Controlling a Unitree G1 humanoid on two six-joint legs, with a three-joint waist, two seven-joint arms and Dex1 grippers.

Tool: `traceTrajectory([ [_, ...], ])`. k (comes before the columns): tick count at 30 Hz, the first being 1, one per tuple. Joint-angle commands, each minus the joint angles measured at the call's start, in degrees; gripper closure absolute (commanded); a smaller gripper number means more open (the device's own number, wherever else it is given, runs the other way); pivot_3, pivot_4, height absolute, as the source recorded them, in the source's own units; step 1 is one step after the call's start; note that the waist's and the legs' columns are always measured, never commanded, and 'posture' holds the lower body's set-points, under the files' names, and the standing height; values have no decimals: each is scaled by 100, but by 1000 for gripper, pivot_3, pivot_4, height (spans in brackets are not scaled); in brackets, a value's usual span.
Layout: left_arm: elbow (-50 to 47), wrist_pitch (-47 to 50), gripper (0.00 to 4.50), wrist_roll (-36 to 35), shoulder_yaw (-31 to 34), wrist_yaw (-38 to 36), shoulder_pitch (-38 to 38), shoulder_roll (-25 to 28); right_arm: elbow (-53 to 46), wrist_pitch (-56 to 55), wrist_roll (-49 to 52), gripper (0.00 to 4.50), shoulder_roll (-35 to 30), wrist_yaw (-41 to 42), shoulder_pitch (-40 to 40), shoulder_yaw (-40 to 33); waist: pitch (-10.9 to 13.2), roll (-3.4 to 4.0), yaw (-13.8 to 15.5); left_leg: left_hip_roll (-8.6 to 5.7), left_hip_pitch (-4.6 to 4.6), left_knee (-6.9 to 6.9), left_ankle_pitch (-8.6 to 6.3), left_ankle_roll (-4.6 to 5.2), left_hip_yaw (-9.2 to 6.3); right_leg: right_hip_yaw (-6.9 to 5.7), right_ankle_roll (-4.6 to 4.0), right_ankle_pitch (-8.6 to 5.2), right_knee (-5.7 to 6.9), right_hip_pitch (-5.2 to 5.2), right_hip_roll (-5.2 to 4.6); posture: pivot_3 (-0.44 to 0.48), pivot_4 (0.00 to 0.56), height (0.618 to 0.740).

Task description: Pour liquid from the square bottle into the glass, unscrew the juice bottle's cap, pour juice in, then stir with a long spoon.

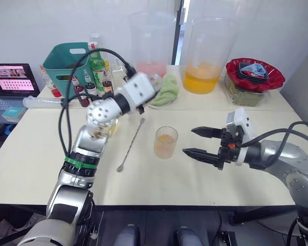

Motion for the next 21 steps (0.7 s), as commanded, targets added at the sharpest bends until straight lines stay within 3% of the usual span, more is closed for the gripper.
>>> traceTrajectory([
  [1, -906, 1262, 3072, -915, 580, -196, -67, 181, 218, -226, -142, 15, -135, 317, -206, -13, 0, 0, -21, 1, 0, 0, 0, 0, -1, -1, 0, 0, -1, 0, 2, 0, 150, 740],
  [8, -2211, 3608, 3072, -2366, 1529, -136, 499, 709, 837, -417, -368, 15, -327, 1086, -635, 202, 0, 0, -75, 7, 4, -1, 0, 0, -3, 1, 0, 0, 0, 0, 7, 0, 150, 740],
  [12, -2751, 4254, 3072, -2807, 1904, -49, 954, 1089, 1035, -420, -293, 15, -380, 1555, -739, 215, 0, 0, -62, 8, 3, -1, 0, -1, -3, 2, -1, 0, -1, 0, 6, 0, 150, 740],
  [17, -3371, 5037, 3072, -3500, 2832, -39, 1689, 1701, 1291, -310, -133, 15, -560, 2308, -787, 220, 0, -1, -52, 8, 5, -1, 0, 0, -3, 4, -1, 0, -2, 1, 4, 0, 150, 740],
  [21, -3471, 5088, 3072, -3736, 3484, -419, 2471, 2514, 1423, -367, -203, 15, -525, 2507, -872, 306, 0, -2, -60, 12, 8, -1, 0, -1, -1, 5, -1, 0, -3, 2, 6, 0, 150, 740],
])
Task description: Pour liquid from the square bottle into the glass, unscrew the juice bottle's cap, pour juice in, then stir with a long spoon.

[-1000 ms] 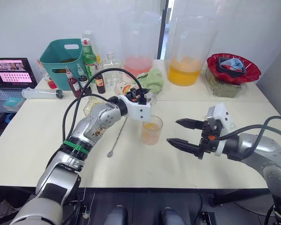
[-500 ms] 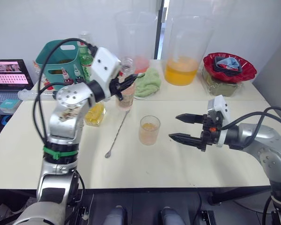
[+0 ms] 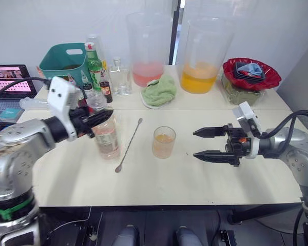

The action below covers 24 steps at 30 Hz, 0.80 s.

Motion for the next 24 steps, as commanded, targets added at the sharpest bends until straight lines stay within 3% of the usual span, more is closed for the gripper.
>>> traceTrajectory([
  [1, -144, -18, 3072, -250, 796, -195, 314, 487, 43, -127, -8, 15, -8, 187, -153, -33, 0, 0, 5, 0, 2, -1, 0, 0, 1, 1, 0, 0, 2, 0, -1, 0, 150, 740],
  [5, 595, -468, 3072, 46, 1274, 84, 488, 702, 156, -190, -85, 15, 141, 300, -258, 145, 0, -1, 34, 1, 2, -1, 0, 0, 0, -2, 0, 0, -2, 2, -2, 0, 150, 740],
  [10, 1371, -1130, 3072, 182, 1155, 391, 239, 588, 126, -224, -145, 15, 206, 279, -307, 132, 0, -2, 66, -2, 3, -1, 0, -1, 0, -3, -1, 0, -2, 5, -8, 0, 150, 740],
  [24, 5054, -3766, 3072, 1268, -316, 228, -1480, 501, -313, -753, -736, 15, 325, -847, 250, -233, -3, -13, 87, -10, -5, -5, -1, -3, 5, -3, -3, 2, 2, -10, -12, 0, 150, 740],
])
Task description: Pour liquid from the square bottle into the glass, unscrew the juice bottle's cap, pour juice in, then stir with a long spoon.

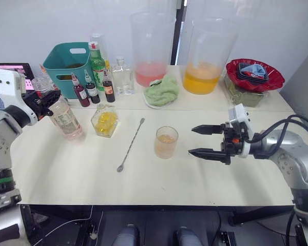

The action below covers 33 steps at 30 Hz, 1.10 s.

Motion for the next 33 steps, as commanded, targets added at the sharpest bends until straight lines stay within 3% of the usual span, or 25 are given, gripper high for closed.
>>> traceTrajectory([
  [1, 668, -795, 3072, 324, -268, -208, -443, 131, -233, -121, -45, 15, -36, -227, -20, -282, 0, 0, -8, 0, -2, 0, 0, 0, 1, 0, 0, 0, 0, -1, 0, 0, 150, 740],
  [6, 1750, -1413, 3072, 564, -539, -364, -973, 94, -395, -11, -16, 15, -40, -476, 43, -370, 1, -4, -26, 0, -5, 0, 0, 0, 1, -1, 0, 0, 1, -4, 2, 0, 150, 740],
  [14, 2232, -1684, 3072, 586, -573, -494, -1092, 141, -447, 83, -1, 15, -84, -642, 65, -437, 0, -6, -57, 0, -5, 0, 0, 1, -1, -2, 0, 0, 4, -5, 2, 0, 150, 740],
  [15, 2181, -1651, 2145, 559, -562, -526, -1083, 160, -448, 84, -6, 0, -76, -650, 62, -422, 0, -6, -55, 0, -5, 0, 0, 0, -1, -2, 0, 0, 5, -4, 2, 0, 150, 740],
  [21, 1715, -1461, 149, 399, -399, -611, -969, 257, -430, 70, -28, 0, -18, -643, -6, -328, 0, -7, -74, 0, -5, 0, 0, 0, -1, -2, 0, 0, 6, -4, 2, 0, 150, 740],
  [33, 582, -972, 26, -271, 149, -844, -1357, 971, 201, 73, -44, 0, -72, -66, -697, -94, 1, -10, -92, 4, -4, 0, 0, 0, -1, -2, 0, 0, 5, -5, 6, 0, 150, 740],
])
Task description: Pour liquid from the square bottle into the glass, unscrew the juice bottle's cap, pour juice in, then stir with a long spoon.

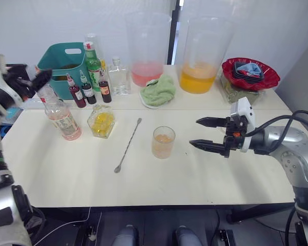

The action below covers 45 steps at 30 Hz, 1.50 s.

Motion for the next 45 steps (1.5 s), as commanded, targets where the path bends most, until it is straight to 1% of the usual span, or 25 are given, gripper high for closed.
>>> traceTrajectory([
  [1, -698, 324, 26, -354, 158, -233, -326, 428, 229, -62, 44, 0, -86, 354, -466, 26, 0, 0, 5, 0, -1, 0, 0, 0, -1, 0, 0, 0, -2, 1, 0, 0, 150, 740],
  [2, -889, 496, 26, -466, 174, -298, -329, 519, 368, -90, 20, 0, -101, 450, -593, 50, 0, 0, 6, -1, 1, 0, 0, 0, 0, 0, 0, 0, -1, 2, 0, 0, 150, 740],
  [5, -1730, 1215, 26, -943, 273, -562, 17, 774, 694, -168, -52, 0, -103, 654, -840, 86, 0, 0, -2, -1, 1, 0, 0, 0, 0, 0, 0, 0, -1, 3, -1, 0, 150, 740],
  [7, -2457, 1486, 26, -1115, 412, -630, 494, 886, 882, -192, -23, 0, -57, 756, -924, 44, 0, 0, -9, 1, 4, -2, 0, 0, -1, 0, 0, 0, 0, 4, -1, 0, 150, 740],
  [9, -3041, 1751, 26, -1211, 563, -550, 950, 943, 1047, -330, -62, 0, 15, 780, -963, -8, 0, 0, -14, 4, 5, -5, 0, 0, 2, 3, 0, 0, -1, 3, -1, 0, 150, 740],
  [12, -3490, 2006, 26, -1302, 790, -390, 1395, 949, 1199, -367, -6, 0, 109, 758, -973, -114, 0, 0, -10, 8, 5, -3, 0, 0, 4, 4, 0, 0, 0, 2, 3, 0, 150, 740],
  [14, -3969, 2238, 26, -1409, 1127, -460, 2079, 860, 1394, -172, 156, 0, 158, 678, -950, -283, 0, 1, -17, 8, 6, -4, 0, 0, 4, 5, 0, 0, -4, 2, 4, 0, 150, 740],
  [15, -4462, 2301, 26, -1432, 1290, -489, 2643, 696, 1466, -111, 266, 0, 145, 720, -856, -409, 0, 2, -21, 9, 8, -6, 0, 0, 4, 10, 0, 0, 0, 0, 0, 0, 150, 740],
  [16, -4809, 2330, 26, -1461, 1399, -493, 3033, 581, 1506, -76, 330, 0, 134, 763, -790, -494, -1, 3, -20, 11, 8, -10, -1, 1, 3, 12, 0, 0, -2, -1, -3, 0, 150, 740],
  [17, -5097, 2345, 26, -1473, 1510, -242, 3337, 303, 1555, -210, 275, 0, 125, 808, -692, -555, -2, 5, -16, 13, 11, -17, -1, 2, 2, 16, 0, 0, -4, 0, -5, 0, 150, 740],
  [18, -5327, 2267, 26, -1315, 1542, 20, 3691, 50, 1680, -473, 107, 0, 127, 782, -570, -615, -2, 5, 4, 12, 12, -16, -3, 4, -1, 19, 0, 0, -4, 0, -9, 0, 150, 740],
  [20, -5477, 2215, 26, -1317, 1603, 115, 4167, -270, 1949, -847, -219, 0, 92, 723, -430, -637, -2, 2, 24, 13, 10, -14, -3, 4, 1, 16, -1, 0, -11, 3, -9, 0, 150, 740],
  [21, -5477, 2301, 26, -1645, 1741, 45, 4317, -470, 2047, -851, -330, 0, 66, 599, -400, -628, -1, 0, 28, 11, 9, -10, -3, 4, 3, 14, -1, 0, -5, 4, -10, 0, 150, 740],
  [22, -5405, 2215, 26, -1800, 1818, -84, 4494, -650, 2168, -916, -409, 0, 52, 545, -344, -649, -1, 0, 28, 11, 8, -10, -3, 3, 5, 14, -1, 0, -8, 4, -10, 0, 150, 740],
  [23, -5277, 2000, 26, -1795, 1845, -175, 4598, -780, 2253, -1041, -479, 0, 40, 585, -294, -651, -1, 0, 33, 10, 10, -10, -3, 3, 4, 15, -1, 0, -7, 3, -13, 0, 150, 740],
  [26, -4762, 1646, 26, -1595, 1978, -398, 5095, -936, 2433, -1224, -543, 0, -53, 712, -98, -768, -3, 4, 19, 10, 16, -9, -1, 0, 10, 14, -1, 0, -8, 10, -12, 0, 150, 740],
  [30, -4257, 639, 26, -1015, 2079, -785, 6008, -1071, 2625, -1766, -686, 0, -160, 793, 421, -1016, -5, 6, 11, 10, 25, -19, -3, 2, 14, 19, -1, 0, -12, 12, -14, 0, 150, 740],
  [33, -3798, 114, 26, -835, 2202, -936, 6426, -1176, 2825, -2082, -721, 0, -158, 794, 783, -1261, -5, 6, 21, 11, 26, -21, -5, 1, 20, 17, -2, 0, -17, 16, -13, 0, 150, 740],
  [35, -3570, -270, 26, -737, 2250, -1007, 6609, -1265, 2957, -2327, -769, 0, -169, 788, 996, -1378, -5, 6, 31, 11, 28, -20, -5, 1, 20, 16, -2, 0, -23, 23, -16, 0, 150, 740],
  [38, -3274, -646, 26, -699, 2323, -1033, 6690, -1316, 3196, -2678, -798, 0, -184, 892, 1289, -1546, -5, 7, 48, 12, 39, -19, -4, 0, 21, 14, -2, -1, -32, 37, -17, 0, 150, 740],
  [43, -2851, -902, 26, -852, 2442, -1100, 6753, -1356, 3671, -3011, -844, 0, -241, 1002, 1569, -1785, -11, 16, 24, 16, 58, -21, -5, 0, 21, 14, -2, -1, -45, 59, -15, 0, 150, 740],
  [45, -2883, -938, 26, -902, 2430, -1125, 6812, -1372, 3721, -3084, -858, 0, -237, 1026, 1639, -1808, -11, 15, 19, 15, 71, -29, -5, 0, 22, 10, -1, -1, -47, 71, -15, 0, 150, 740],
])
